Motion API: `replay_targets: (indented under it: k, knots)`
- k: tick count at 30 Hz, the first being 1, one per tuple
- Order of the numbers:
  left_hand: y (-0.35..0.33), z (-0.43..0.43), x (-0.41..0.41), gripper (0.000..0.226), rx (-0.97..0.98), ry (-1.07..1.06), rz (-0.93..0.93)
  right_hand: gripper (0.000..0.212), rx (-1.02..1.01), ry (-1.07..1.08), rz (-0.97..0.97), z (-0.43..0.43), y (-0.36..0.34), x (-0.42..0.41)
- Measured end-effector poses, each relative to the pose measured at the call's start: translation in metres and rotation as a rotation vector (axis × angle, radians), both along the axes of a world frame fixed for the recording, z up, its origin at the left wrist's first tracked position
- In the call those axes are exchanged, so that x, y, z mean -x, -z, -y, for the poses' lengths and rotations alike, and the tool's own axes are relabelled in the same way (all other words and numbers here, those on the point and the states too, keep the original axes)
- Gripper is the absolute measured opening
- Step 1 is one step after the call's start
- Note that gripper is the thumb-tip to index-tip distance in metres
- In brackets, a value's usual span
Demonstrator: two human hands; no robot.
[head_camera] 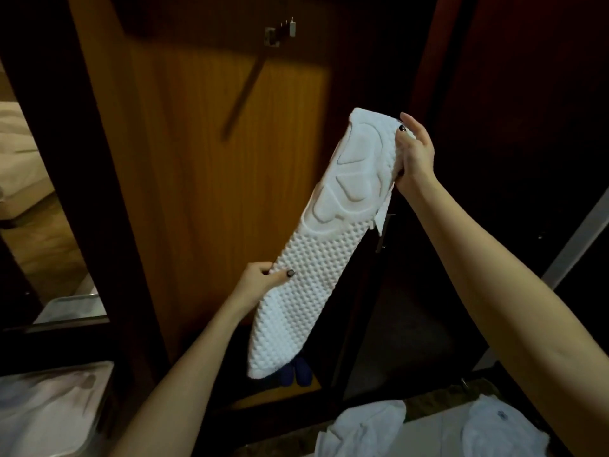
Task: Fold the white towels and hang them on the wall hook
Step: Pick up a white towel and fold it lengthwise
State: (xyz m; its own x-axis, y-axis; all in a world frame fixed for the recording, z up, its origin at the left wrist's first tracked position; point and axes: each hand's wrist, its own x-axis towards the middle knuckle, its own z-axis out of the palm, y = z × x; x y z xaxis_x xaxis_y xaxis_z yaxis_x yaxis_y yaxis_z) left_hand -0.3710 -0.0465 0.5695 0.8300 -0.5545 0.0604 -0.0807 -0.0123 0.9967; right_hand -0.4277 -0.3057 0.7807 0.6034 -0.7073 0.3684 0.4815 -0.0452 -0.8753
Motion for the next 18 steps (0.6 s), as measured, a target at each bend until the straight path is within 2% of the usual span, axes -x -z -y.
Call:
replay_targets:
  k: [2,6,8,10,13,15,18]
  knots:
    - [-0.016,-0.012,-0.013,0.041,0.072,0.007,0.007,0.035,0.011,-0.027,0.021,0.006,-0.006,0.004]
    - [-0.067,-0.032,-0.043,0.042,0.086,0.075,0.094,0.053,0.019,-0.105,0.069,0.012,-0.028,0.005]
    - [-0.1,-0.042,-0.058,0.059,0.084,0.166,0.14,0.06,0.025,-0.135,0.074,0.014,-0.042,0.003]
    - [-0.136,-0.052,-0.07,0.067,0.036,0.232,0.227,0.064,0.023,-0.128,0.069,0.016,-0.057,-0.002]
    - [-0.193,-0.06,-0.085,0.063,-0.052,0.265,0.427,0.065,0.015,-0.12,0.067,0.019,-0.079,-0.012]
    - [-0.228,-0.062,-0.093,0.054,-0.119,0.251,0.532,0.065,0.078,-0.103,0.034,0.019,-0.09,-0.019]
    - [-0.264,-0.069,-0.108,0.04,-0.143,0.219,0.513,0.063,0.172,-0.063,-0.028,0.019,-0.102,-0.032]
